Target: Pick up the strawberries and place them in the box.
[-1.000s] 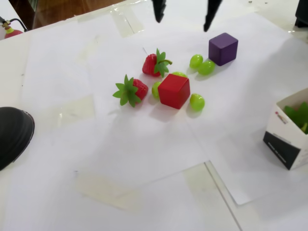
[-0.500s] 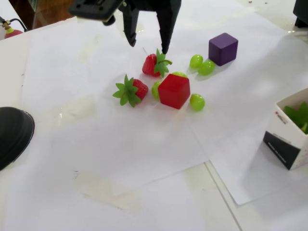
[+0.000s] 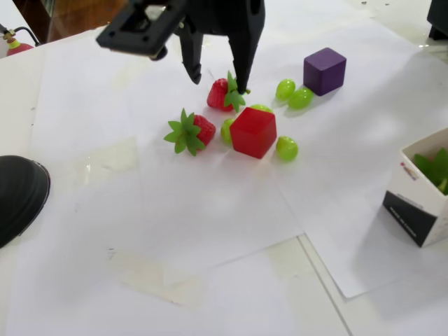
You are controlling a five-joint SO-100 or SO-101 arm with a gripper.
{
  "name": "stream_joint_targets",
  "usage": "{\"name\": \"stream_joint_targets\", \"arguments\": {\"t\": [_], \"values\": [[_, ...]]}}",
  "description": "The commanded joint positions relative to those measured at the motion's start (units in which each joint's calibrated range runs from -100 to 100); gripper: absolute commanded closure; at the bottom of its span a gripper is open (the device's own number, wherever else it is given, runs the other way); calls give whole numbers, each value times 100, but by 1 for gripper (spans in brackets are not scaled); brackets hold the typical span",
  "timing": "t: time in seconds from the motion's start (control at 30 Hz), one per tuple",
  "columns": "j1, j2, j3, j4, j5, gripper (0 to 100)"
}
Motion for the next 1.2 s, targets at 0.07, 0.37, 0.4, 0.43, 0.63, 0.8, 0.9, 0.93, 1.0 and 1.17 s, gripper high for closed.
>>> {"name": "stream_joint_targets", "arguments": {"t": [0.07,0.37,0.4,0.43,0.63,0.8,0.9,0.93,1.0,1.17], "values": [[22,-110,24,-94,-39,75],[103,-85,324,-282,-54,78],[118,-85,360,-299,-54,78],[125,-85,405,-331,-63,80],[169,-102,578,-413,-103,85],[176,-214,596,-388,-93,90],[169,-420,596,-323,-83,90],[176,-532,596,-266,-88,90],[184,-652,587,-209,-83,90],[140,-738,569,-184,-132,80]]}}
